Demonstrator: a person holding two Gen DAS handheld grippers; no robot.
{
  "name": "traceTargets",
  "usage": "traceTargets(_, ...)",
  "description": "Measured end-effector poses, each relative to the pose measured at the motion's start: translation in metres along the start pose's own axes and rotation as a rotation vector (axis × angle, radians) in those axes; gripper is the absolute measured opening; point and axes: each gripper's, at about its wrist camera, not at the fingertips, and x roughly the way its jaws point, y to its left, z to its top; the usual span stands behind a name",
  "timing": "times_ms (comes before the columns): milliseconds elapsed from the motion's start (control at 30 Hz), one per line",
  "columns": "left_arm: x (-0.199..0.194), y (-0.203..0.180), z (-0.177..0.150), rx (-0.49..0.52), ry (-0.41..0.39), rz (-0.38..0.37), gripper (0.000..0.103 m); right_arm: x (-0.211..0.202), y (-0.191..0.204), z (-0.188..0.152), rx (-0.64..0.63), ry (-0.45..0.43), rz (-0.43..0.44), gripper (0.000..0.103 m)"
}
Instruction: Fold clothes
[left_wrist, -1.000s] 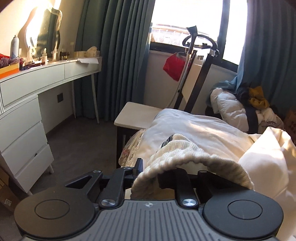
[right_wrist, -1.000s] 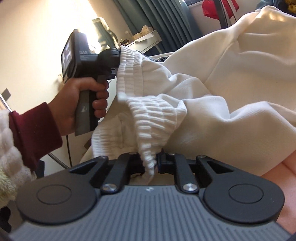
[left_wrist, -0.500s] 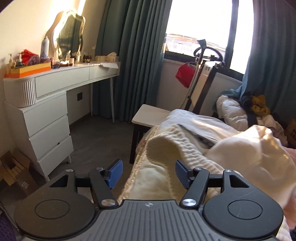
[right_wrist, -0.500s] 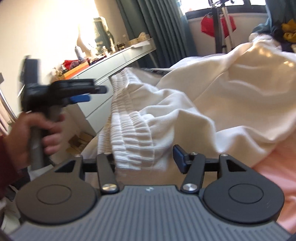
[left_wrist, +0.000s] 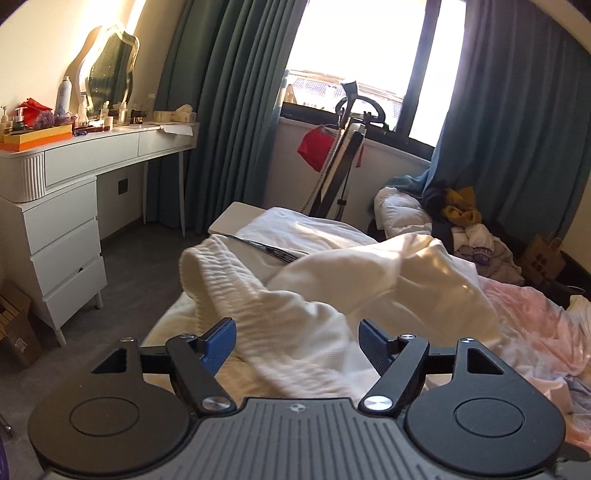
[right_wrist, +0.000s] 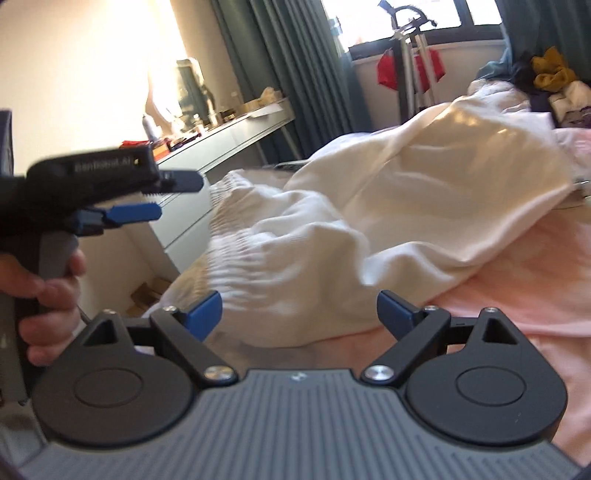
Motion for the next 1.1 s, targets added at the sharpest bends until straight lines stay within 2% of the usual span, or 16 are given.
traceTargets(167,0.003,-0.051,-0.010,0.023,0.007,-0.045,0.075,-0.049,-0.042,0.010,-0.003,-0.051,-0.068,0.092)
traceTargets(400,0.007,-0.122,-0.027,0.067,0.006,-0.111,0.075,-0.103,-0.107,0.021,0.046,-0.130,-0.221,0.092)
traceTargets(467,0.010,-0.144,-0.033,0.100,0.000,-0.133,0.075,-0.117,-0.115,0.017,0.028,-0.165,-0.289,0.092)
traceTargets(600,0.023,-0.190,-0.044,0.178,-0.008,-0.184,0.075,-0.143,-0.142,0.006,0.151,-0.224,-0.364,0.092)
traceTargets(733,0.061,-0.232,-0.047,0.243,0.008,-0.224,0.075,-0.153,-0.156,0.003,0.202,-0.252,-0.460,0.092)
traceTargets(867,0.116,-0.272,-0.047,0.315,0.006,-0.240,0.075,-0.155,-0.171,-0.002,0.233,-0.291,-0.542,0.092)
traceTargets(967,0.165,-0.299,-0.045,0.363,0.011,-0.235,0.074,-0.155,-0.187,-0.009,0.274,-0.312,-0.590,0.092)
traceTargets(1033,0.201,-0.319,-0.039,0.394,0.039,-0.207,0.067,-0.152,-0.201,-0.012,0.303,-0.317,-0.627,0.092)
traceTargets(1100,0.234,-0.340,-0.031,0.430,0.043,-0.192,0.067,-0.148,-0.214,-0.015,0.361,-0.324,-0.648,0.092)
